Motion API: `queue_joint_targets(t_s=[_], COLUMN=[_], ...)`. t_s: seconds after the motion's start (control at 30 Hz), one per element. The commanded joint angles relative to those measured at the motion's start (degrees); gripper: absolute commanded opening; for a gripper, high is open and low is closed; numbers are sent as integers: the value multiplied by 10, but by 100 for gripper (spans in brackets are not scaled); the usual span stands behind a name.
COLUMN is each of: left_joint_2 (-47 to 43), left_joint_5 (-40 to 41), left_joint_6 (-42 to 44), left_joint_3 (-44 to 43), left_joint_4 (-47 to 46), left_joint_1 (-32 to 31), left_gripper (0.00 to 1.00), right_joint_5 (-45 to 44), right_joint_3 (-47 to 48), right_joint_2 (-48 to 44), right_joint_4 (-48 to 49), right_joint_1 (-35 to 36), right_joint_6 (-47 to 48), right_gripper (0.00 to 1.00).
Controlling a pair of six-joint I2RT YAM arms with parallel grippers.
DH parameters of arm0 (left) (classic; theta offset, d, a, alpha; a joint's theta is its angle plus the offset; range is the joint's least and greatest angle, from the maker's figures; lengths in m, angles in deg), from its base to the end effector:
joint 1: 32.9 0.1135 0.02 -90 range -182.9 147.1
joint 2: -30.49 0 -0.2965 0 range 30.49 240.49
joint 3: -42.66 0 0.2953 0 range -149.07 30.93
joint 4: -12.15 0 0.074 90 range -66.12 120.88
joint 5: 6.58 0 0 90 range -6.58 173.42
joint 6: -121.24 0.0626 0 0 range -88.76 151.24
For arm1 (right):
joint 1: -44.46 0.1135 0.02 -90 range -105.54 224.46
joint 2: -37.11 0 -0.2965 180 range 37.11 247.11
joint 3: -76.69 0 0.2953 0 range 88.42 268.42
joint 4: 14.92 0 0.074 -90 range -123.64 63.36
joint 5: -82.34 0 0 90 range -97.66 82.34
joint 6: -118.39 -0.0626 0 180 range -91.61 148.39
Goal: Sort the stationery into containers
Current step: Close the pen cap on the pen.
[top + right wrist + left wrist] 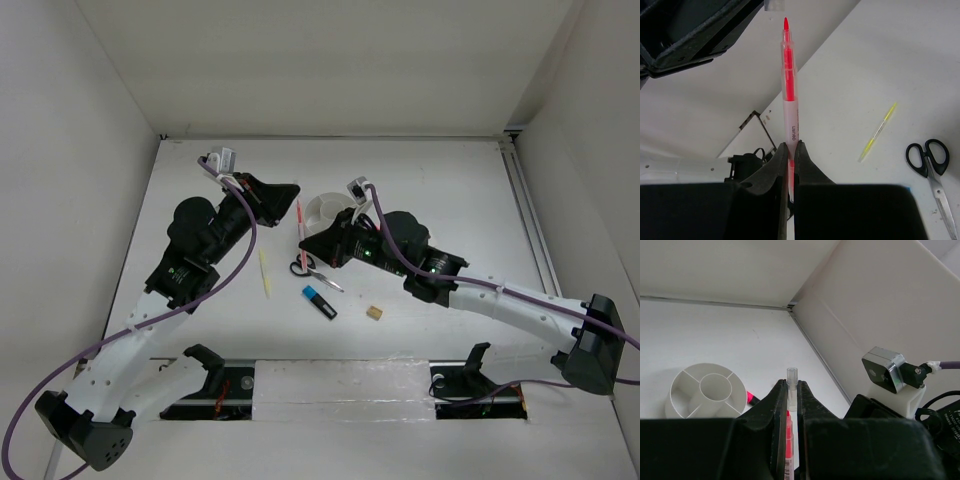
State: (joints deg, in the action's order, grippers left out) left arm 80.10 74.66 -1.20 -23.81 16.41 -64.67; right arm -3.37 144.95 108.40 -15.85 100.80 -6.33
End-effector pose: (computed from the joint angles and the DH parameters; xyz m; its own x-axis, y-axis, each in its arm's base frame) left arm 0.2016 -0.1361 0.4546 -0.1904 -0.5057 -0.8414 0.6453 0.5815 -0.4955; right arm 0.1934 0.2988 0.3693 -0.5278 0.2322 -0.8170 -0.6944 0.4360 0.5725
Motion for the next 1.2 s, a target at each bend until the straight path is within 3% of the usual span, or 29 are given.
queue_joint_targets(t_s=[0.0, 1.17], left_joint_2=[-12, 4], left_joint_5=[8, -10], left_joint_6=[-2, 3], left_joint_3=[4, 4], left_joint_4=[-26, -26], left_joint_1=[0, 0], left_gripper=[0, 0], right_joint_5=[-2, 43], right_joint_3=[21, 47], right_joint_2=[-8, -3], right_joint_4=[35, 35], right_joint_1=[-2, -30], right_joint_6=[-3, -9], right_gripper=[0, 0])
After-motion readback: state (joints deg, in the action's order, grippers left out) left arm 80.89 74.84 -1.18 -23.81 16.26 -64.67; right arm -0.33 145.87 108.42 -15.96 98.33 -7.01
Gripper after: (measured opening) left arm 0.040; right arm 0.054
